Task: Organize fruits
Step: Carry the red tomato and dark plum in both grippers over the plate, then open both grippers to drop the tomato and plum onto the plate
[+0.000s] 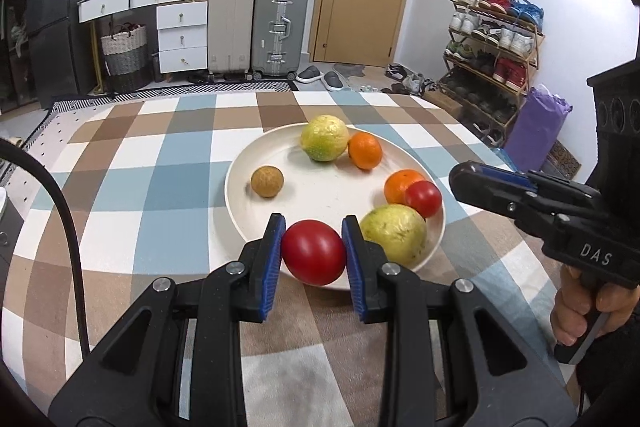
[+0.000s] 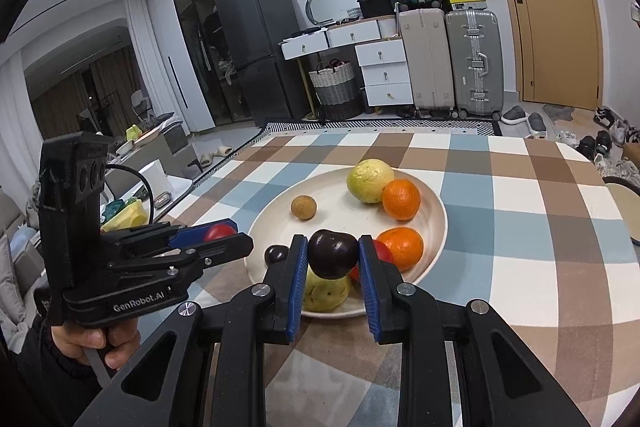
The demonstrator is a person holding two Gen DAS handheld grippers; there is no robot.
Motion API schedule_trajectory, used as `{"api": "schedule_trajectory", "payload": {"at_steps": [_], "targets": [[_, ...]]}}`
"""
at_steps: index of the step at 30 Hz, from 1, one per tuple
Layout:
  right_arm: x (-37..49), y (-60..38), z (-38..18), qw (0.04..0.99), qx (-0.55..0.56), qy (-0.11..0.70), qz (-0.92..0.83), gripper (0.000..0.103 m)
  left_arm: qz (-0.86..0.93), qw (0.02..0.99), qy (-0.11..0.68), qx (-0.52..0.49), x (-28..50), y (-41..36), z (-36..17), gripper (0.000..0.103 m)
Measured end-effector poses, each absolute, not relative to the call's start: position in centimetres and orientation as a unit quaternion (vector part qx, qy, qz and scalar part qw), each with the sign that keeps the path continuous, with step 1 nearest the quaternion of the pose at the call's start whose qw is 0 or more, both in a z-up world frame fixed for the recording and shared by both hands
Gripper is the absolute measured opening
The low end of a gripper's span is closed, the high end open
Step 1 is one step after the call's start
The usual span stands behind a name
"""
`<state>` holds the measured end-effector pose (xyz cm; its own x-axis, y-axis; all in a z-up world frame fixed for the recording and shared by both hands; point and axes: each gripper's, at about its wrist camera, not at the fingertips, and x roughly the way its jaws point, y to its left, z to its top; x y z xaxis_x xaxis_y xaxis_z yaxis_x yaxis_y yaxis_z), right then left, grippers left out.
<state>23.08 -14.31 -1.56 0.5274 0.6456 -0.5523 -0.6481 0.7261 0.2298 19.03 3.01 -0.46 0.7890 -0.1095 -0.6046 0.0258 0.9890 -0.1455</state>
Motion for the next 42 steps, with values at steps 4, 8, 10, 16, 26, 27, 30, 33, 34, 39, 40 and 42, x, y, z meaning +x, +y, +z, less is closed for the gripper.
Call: {"api": "schedule_trajectory", "payload": {"at_steps": [4,8,10,16,26,27,30,33,34,39,40,42], "targets": [[23.6,-13.4,-1.5,0.874,-0.007,0.317,0.369,0.026,-0.029,0.945,0.318,-0.068,19.8,3.2,-0.3,0.026],[24.0,-12.4,-1.7,0.873,-0.013,0.320,0.368,0.026,-0.021,0.948,0.309,-0.067,20.7,3.3,0.0,0.026],[24.2,-12.2,-1.9,0.872,-0.011,0.322,0.368,0.026,-0.019,0.950,0.305,-0.068,21.2,3.3,0.1,0.026],[24.8,-12.2,-2.4,0.875,-0.008,0.323,0.360,0.026,-0.012,0.950,0.301,-0.076,21.7,3.6,-0.4,0.026],[25.0,-11.7,-3.3,0.874,-0.019,0.324,0.361,0.026,-0.003,0.951,0.301,-0.072,21.7,3.7,-1.0,0.026],[25.0,-11.8,-3.3,0.874,-0.018,0.324,0.362,0.026,-0.001,0.951,0.300,-0.072,21.7,3.8,-1.0,0.026],[25.0,-11.8,-3.3,0.875,-0.018,0.322,0.360,0.026,0.001,0.951,0.302,-0.068,21.7,3.7,-1.1,0.026],[24.7,-12.0,-3.1,0.878,-0.018,0.316,0.359,0.036,0.000,0.951,0.301,-0.065,21.7,3.6,-1.1,0.026],[24.7,-12.1,-3.0,0.879,-0.016,0.314,0.360,0.038,0.001,0.952,0.300,-0.064,21.7,3.6,-1.1,0.026],[24.4,-12.7,-2.5,0.886,-0.012,0.299,0.353,0.052,0.001,0.952,0.298,-0.066,21.5,3.7,-1.1,0.031],[24.4,-12.8,-2.5,0.887,-0.013,0.299,0.351,0.054,0.002,0.952,0.298,-0.066,21.5,3.8,-1.1,0.035],[24.3,-13.0,-2.5,0.889,-0.013,0.297,0.348,0.069,0.005,0.953,0.295,-0.068,21.2,4.0,-1.0,0.055]]}}
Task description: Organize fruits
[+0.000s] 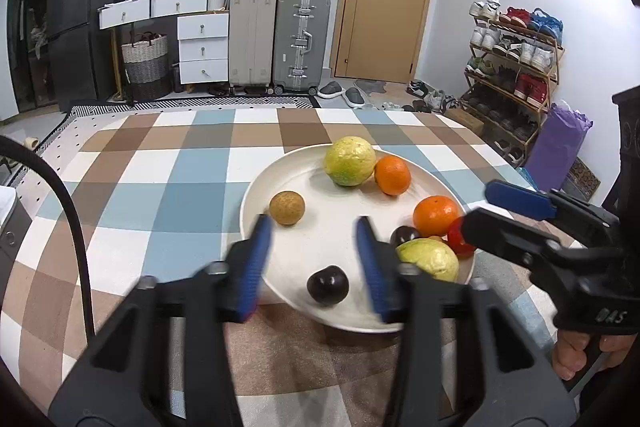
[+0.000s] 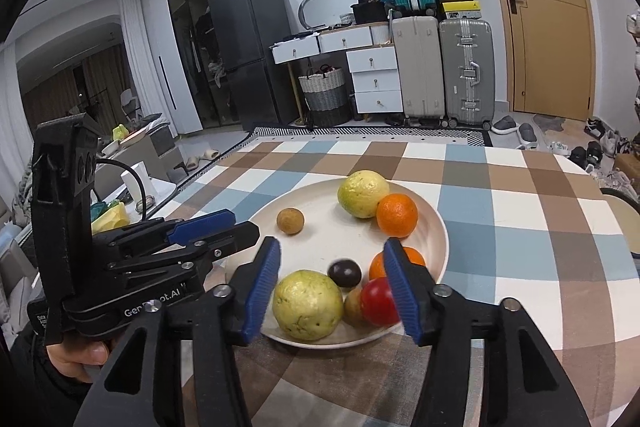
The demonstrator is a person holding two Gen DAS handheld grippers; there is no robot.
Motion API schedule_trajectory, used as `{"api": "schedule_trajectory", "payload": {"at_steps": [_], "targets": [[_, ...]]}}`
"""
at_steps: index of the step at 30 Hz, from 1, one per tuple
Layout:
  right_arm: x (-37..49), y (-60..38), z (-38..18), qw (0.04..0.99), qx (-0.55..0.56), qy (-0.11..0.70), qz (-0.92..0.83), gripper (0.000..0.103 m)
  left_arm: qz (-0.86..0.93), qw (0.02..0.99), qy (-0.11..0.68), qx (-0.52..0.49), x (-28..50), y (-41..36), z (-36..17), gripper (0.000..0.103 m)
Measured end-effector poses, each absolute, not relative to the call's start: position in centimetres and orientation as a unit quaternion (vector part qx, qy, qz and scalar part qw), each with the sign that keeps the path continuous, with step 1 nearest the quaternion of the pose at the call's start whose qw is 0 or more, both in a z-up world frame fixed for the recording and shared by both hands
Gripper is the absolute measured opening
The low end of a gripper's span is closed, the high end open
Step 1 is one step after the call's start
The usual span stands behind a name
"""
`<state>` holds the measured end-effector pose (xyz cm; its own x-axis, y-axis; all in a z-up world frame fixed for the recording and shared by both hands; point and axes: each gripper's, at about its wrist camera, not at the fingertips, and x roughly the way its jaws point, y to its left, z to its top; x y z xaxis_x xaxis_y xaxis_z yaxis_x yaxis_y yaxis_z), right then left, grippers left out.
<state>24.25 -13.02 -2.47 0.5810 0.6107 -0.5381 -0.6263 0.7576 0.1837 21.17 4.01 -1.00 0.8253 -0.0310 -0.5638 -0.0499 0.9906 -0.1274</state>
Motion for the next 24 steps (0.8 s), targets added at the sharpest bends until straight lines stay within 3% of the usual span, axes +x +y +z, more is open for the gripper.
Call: {"api": "schedule_trajectory", "payload": {"at_steps": [3,6,8,11,24], "targets": [[24.0,-13.5,-2.3,0.893,-0.009,0.292,0.343,0.088,0.008,0.956,0.284,-0.073,20.5,4.3,-0.7,0.076],[23.9,-13.7,-2.2,0.896,-0.011,0.287,0.339,0.098,0.012,0.958,0.276,-0.078,19.9,4.6,-0.4,0.084],[23.8,-13.9,-2.2,0.897,-0.008,0.283,0.339,0.102,0.014,0.958,0.277,-0.080,19.7,4.8,-0.4,0.088],[23.6,-13.9,-2.3,0.896,-0.013,0.283,0.342,0.103,0.018,0.959,0.272,-0.079,19.3,4.9,-0.2,0.103],[21.9,-15.2,-1.6,0.906,-0.015,0.256,0.337,0.103,0.015,0.964,0.260,-0.059,16.5,4.0,0.1,0.103]]}}
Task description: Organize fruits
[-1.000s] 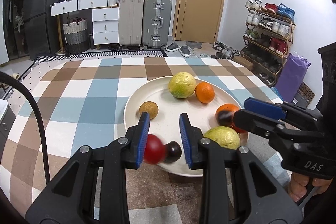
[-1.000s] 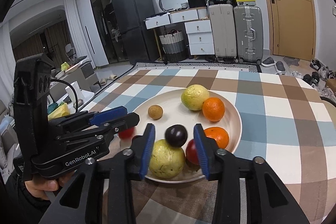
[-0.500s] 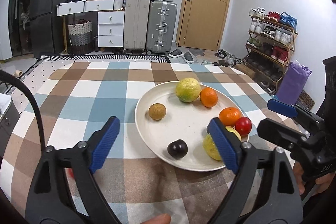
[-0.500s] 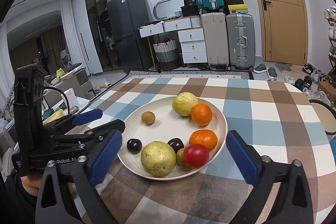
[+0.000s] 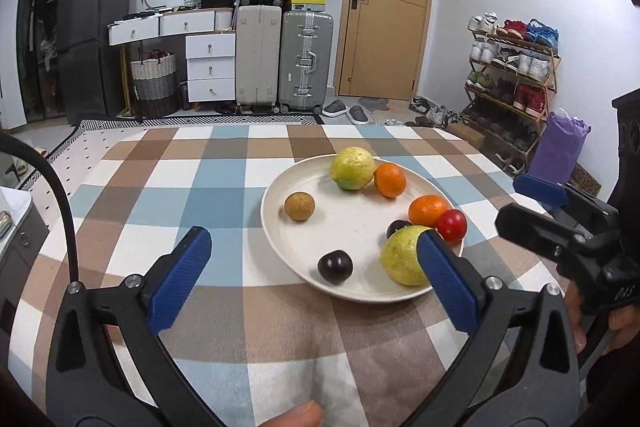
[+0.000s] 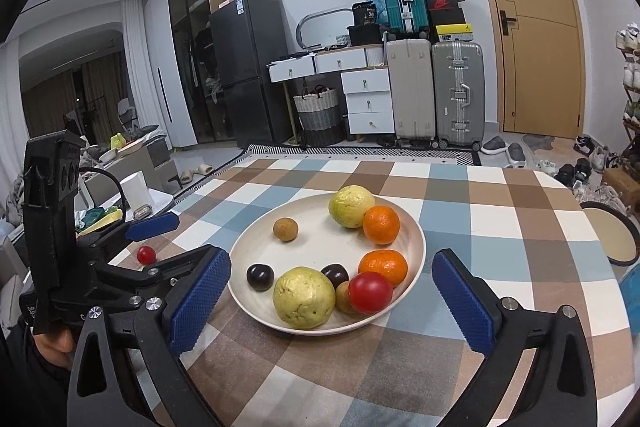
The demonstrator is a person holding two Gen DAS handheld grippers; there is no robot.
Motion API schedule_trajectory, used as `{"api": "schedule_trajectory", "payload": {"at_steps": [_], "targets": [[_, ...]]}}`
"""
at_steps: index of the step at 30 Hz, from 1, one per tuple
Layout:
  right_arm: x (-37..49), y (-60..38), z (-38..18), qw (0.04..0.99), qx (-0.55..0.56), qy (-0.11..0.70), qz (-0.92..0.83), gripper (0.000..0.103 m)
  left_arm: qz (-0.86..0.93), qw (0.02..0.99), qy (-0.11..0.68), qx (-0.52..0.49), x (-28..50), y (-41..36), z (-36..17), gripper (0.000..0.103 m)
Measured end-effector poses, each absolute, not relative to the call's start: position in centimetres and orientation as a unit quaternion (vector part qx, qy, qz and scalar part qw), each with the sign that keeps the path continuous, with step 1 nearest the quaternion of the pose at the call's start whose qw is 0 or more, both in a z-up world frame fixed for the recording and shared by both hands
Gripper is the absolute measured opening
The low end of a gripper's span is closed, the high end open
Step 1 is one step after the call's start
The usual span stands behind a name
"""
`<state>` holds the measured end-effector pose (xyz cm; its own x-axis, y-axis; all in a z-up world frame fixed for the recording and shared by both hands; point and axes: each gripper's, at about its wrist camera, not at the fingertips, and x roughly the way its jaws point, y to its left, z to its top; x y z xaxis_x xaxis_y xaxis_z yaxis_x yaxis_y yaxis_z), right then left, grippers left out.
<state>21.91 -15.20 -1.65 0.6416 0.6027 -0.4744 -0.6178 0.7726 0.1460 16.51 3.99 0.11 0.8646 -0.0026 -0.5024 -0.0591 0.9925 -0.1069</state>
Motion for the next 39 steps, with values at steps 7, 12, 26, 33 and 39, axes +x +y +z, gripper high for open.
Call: {"api": "schedule_trajectory", "payload": {"at_steps": [7,12,26,33,39], "targets": [[21.7,-16.3,-1.7,0.908,-0.005,0.258,0.329,0.103,0.023,0.962,0.264,-0.061,15.3,4.1,-0.2,0.103],[21.4,-16.0,-2.1,0.905,-0.016,0.267,0.330,0.103,0.029,0.960,0.271,-0.064,15.1,4.3,-0.1,0.103],[19.9,-16.5,-2.2,0.905,-0.025,0.266,0.331,0.103,0.026,0.960,0.272,-0.062,13.3,4.1,-0.2,0.103],[19.6,-16.8,-2.1,0.905,-0.023,0.264,0.333,0.103,0.027,0.959,0.273,-0.064,13.2,3.9,-0.1,0.103],[19.5,-16.7,-2.2,0.904,-0.030,0.267,0.334,0.103,0.028,0.960,0.272,-0.060,13.1,4.0,0.0,0.103]]}}
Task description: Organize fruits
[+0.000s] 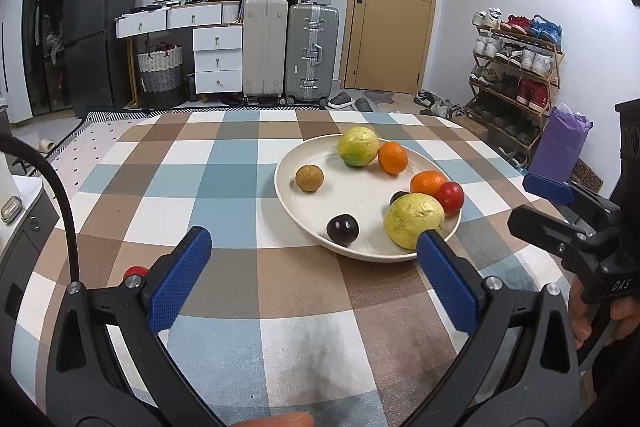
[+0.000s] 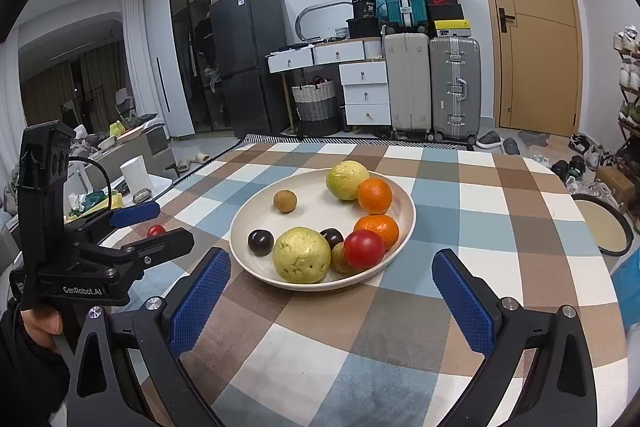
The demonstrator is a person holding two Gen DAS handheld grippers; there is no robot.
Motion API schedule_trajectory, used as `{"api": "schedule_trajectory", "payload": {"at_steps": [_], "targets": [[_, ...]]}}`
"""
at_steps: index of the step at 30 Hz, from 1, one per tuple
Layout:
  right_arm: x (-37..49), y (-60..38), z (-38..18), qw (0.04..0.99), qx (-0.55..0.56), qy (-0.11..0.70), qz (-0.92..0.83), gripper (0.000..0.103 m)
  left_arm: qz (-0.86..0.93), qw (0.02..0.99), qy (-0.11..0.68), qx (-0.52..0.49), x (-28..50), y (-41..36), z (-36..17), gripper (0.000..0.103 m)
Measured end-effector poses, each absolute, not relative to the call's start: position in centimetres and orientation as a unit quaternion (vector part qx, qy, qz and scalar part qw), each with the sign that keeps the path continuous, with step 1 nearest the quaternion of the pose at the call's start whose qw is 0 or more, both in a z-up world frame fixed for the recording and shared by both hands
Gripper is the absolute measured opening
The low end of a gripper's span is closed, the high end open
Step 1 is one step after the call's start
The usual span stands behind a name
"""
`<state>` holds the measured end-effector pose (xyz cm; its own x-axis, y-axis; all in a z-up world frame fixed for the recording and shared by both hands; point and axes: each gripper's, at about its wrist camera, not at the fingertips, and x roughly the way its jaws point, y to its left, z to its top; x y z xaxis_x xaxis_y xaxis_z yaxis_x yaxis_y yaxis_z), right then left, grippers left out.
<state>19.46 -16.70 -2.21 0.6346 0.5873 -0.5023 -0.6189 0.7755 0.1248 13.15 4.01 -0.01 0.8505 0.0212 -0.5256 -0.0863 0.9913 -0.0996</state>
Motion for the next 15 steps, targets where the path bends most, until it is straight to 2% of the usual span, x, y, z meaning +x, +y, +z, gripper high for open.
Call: {"api": "schedule_trajectory", "payload": {"at_steps": [15], "targets": [[19.39,-16.79,-2.23,0.903,-0.029,0.270,0.333,0.103,0.024,0.960,0.271,-0.059,13.11,3.83,0.01,0.103]]}}
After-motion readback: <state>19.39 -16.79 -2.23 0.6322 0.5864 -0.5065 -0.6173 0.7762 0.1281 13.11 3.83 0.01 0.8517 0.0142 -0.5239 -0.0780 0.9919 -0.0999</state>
